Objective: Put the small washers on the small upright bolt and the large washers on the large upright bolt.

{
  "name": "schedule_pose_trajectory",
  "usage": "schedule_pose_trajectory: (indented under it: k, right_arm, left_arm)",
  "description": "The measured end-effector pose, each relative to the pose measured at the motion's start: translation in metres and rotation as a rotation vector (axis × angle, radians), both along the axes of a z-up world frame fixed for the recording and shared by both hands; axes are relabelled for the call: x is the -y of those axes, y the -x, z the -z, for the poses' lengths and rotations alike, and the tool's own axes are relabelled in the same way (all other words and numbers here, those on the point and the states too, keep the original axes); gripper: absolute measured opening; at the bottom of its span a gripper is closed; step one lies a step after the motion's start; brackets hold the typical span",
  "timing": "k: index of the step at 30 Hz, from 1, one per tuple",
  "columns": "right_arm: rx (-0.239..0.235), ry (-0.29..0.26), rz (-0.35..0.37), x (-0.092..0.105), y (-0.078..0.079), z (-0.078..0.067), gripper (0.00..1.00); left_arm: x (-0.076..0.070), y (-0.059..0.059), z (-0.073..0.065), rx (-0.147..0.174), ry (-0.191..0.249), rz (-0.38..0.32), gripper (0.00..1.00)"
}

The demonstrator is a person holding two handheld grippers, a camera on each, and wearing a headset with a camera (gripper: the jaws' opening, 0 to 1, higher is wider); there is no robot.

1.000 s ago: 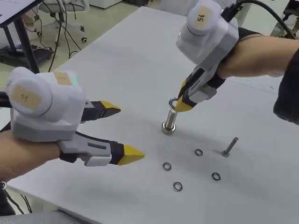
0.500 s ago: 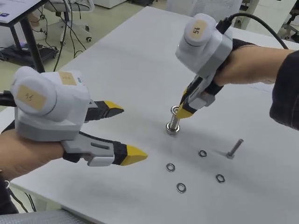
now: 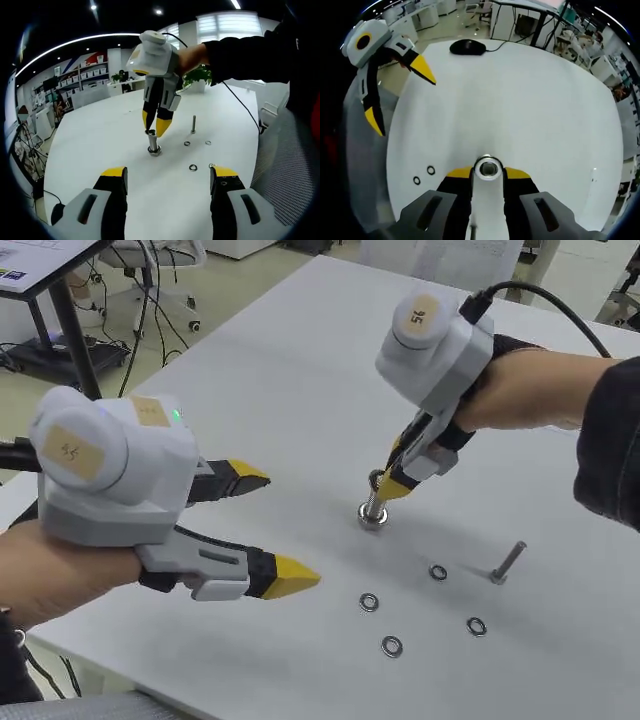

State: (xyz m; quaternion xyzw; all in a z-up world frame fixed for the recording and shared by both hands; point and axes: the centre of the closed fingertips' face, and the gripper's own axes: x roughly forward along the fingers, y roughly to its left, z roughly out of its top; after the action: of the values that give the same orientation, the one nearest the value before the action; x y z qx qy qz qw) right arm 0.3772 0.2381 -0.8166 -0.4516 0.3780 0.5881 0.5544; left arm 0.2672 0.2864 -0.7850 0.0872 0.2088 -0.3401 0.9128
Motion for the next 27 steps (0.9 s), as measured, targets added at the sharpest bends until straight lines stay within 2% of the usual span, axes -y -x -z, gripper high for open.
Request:
schedule_pose_trajectory:
  k: [10, 19, 27]
  right_arm:
    - [0.048, 0.041, -0.043, -0.001, -0.002, 0.000, 0.24]
    - [0.053, 0.092, -0.078, -0.002, -0.003, 0.005, 0.24]
    - [0.039, 0.101, -0.075, -0.002, -0.006, 0.012, 0.24]
  left_arm:
    - [0.001, -0.002, 0.001, -0.001, 0.001, 0.003, 0.66]
    - [0.001, -0.002, 0.001, 0.000, 0.004, 0.005, 0.66]
    - [-0.002, -0.002, 0.002, -0.002, 0.004, -0.001, 0.65]
